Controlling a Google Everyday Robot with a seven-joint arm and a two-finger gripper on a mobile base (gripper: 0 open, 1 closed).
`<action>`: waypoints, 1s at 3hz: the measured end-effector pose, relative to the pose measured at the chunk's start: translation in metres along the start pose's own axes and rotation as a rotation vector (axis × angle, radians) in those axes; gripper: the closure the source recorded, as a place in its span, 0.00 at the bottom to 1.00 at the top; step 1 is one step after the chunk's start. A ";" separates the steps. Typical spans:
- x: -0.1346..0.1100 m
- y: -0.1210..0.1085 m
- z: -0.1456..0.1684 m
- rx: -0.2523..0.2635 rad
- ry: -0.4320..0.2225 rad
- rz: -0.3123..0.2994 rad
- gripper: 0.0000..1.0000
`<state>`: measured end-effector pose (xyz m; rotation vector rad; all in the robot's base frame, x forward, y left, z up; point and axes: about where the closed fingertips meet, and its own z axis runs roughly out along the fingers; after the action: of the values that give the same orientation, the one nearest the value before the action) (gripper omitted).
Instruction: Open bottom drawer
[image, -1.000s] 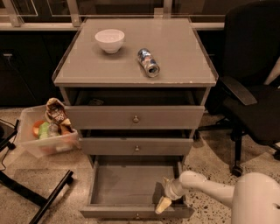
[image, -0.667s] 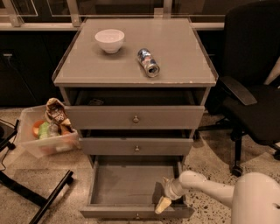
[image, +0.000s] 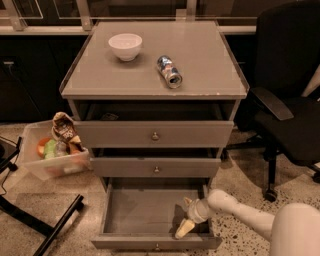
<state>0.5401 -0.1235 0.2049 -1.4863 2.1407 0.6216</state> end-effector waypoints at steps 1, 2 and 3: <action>0.000 -0.004 0.004 -0.008 -0.008 0.019 0.00; 0.017 -0.007 0.015 0.005 -0.003 0.056 0.00; 0.026 -0.011 0.016 0.046 -0.009 0.080 0.03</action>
Offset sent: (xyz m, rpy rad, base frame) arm 0.0050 -0.0185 -0.0434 -0.0005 0.0387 -0.0992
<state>0.5447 -0.1365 0.1754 -1.3773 2.2019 0.6015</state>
